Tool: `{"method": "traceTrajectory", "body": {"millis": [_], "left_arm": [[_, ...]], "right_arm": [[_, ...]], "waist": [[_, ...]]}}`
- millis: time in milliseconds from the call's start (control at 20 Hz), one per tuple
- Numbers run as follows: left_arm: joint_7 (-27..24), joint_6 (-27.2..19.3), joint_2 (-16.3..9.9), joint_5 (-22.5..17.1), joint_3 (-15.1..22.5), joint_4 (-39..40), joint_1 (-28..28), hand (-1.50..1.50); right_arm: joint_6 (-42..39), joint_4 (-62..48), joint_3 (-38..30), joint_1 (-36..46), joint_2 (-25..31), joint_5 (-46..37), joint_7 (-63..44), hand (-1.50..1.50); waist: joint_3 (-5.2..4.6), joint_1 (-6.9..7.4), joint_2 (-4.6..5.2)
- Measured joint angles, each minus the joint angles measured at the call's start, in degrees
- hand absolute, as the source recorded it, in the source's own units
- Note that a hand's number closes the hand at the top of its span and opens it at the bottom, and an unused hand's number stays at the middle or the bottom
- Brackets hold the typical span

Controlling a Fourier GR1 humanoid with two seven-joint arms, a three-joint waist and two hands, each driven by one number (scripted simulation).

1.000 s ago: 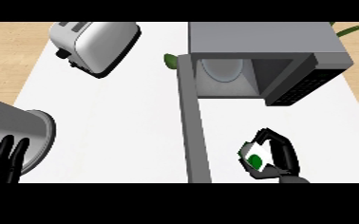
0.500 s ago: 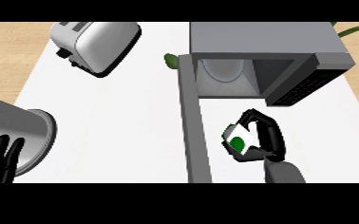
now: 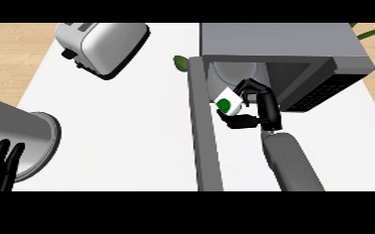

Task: Pick up the milk, place it into the microwave and close the microwave

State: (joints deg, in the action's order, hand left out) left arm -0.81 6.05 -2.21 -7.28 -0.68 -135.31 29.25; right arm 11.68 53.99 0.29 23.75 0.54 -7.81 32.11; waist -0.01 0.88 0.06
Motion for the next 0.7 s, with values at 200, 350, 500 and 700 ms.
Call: {"method": "traceTrajectory", "body": {"millis": [200, 350, 500, 700], "left_arm": [[-0.5, 0.9, -0.1, -0.3, -0.1, 1.5, -0.8, -1.5], [-0.9, 1.2, 0.3, 0.0, 0.1, 1.3, -0.5, -1.5], [0.1, 1.1, 0.0, 0.0, -0.2, 1.2, -1.5, -1.5], [0.6, 2.1, -0.5, -0.9, 0.0, 0.4, -1.4, -1.5]], "right_arm": [[3.4, -9.7, -3.1, 9.4, 1.3, -1.4, -1.5, 1.5], [5.1, -17.1, -5.1, 15.4, 2.9, -2.3, -1.3, 1.5], [7.4, -24.2, -7.1, 20.9, 4.5, -3.0, -1.0, 1.5], [11.6, -30.9, -9.4, 26.0, 7.4, -3.9, -0.8, 1.5]], "waist": [[0.02, 0.51, 0.21], [0.05, 0.91, 0.38], [0.07, 1.53, 0.68], [0.12, 2.69, 1.15]]}}
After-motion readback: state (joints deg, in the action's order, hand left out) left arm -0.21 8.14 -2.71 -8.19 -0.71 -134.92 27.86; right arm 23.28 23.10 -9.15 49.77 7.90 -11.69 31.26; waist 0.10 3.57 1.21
